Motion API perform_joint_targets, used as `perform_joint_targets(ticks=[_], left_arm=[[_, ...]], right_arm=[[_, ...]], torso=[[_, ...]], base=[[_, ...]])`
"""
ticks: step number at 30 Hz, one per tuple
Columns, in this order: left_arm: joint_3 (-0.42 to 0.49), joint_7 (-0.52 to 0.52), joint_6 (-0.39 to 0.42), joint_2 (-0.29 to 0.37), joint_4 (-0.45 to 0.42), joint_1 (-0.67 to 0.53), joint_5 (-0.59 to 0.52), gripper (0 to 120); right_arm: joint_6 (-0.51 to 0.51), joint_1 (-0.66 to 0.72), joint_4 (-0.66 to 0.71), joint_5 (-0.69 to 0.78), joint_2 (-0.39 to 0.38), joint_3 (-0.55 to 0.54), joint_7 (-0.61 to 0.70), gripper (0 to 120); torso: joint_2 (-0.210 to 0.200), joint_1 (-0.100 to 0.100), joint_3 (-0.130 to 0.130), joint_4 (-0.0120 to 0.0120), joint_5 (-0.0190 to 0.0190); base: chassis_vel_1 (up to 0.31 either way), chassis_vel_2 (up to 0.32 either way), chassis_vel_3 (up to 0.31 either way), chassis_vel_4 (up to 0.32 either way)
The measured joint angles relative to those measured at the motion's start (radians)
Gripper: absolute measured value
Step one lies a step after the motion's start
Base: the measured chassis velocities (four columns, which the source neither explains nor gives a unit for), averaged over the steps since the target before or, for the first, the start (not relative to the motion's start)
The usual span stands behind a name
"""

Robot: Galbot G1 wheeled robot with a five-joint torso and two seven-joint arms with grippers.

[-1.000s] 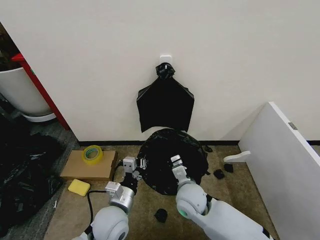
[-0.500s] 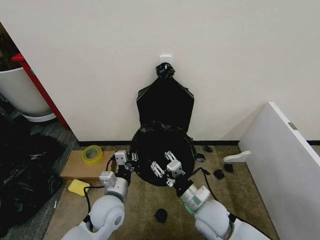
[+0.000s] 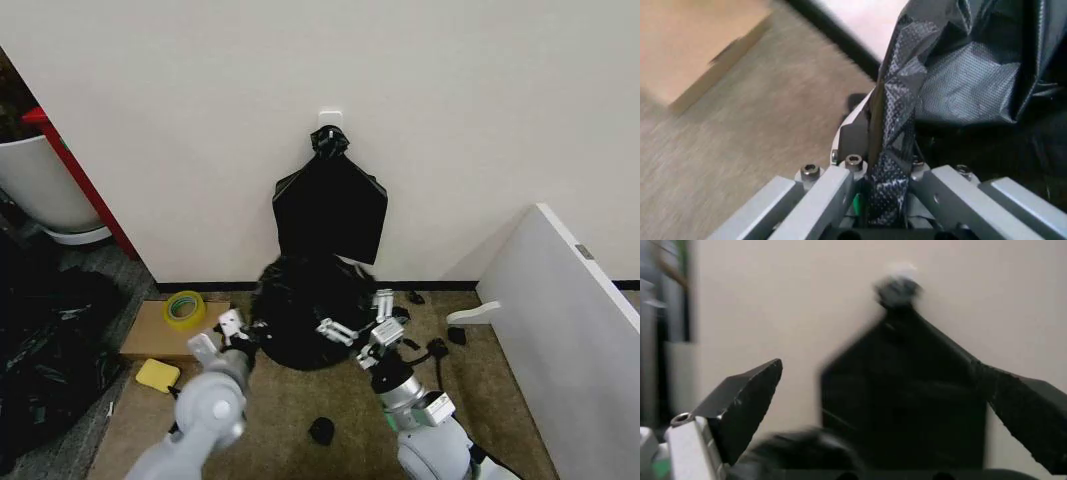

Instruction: Place the garbage bag over the trash bin.

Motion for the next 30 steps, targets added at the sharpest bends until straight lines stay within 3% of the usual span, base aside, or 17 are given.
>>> perform_joint_targets(ticks=[5,11,30], left_arm=[[-0.111,-0.063,0.045,-0.018,0.01,-0.007,-0.164,0],[-0.183,-0.093,0.089,-0.012,-0.003,0.0,-0.28,0],[-0.226,-0.149,0.188,-0.012,-0.038,-0.016,-0.443,0]], right_arm=[[-0.071,-0.002,-0.045,-0.032,0.006,-0.011,0.098,100],[-0.08,0.02,-0.156,-0.14,0.024,-0.033,0.115,100],[0.021,0.054,-0.317,-0.21,0.076,-0.046,0.016,100]], torso=[[0.0,0.0,0.0,-0.0001,-0.0001],[0.0,0.0,0.0,-0.0001,0.0],[0.0,0.0,0.0,-0.0002,-0.0001]], base=[[0.0,0.0,0.0,0.0],[0.0,0.0,0.0,0.0],[0.0,0.0,0.0,0.0]])
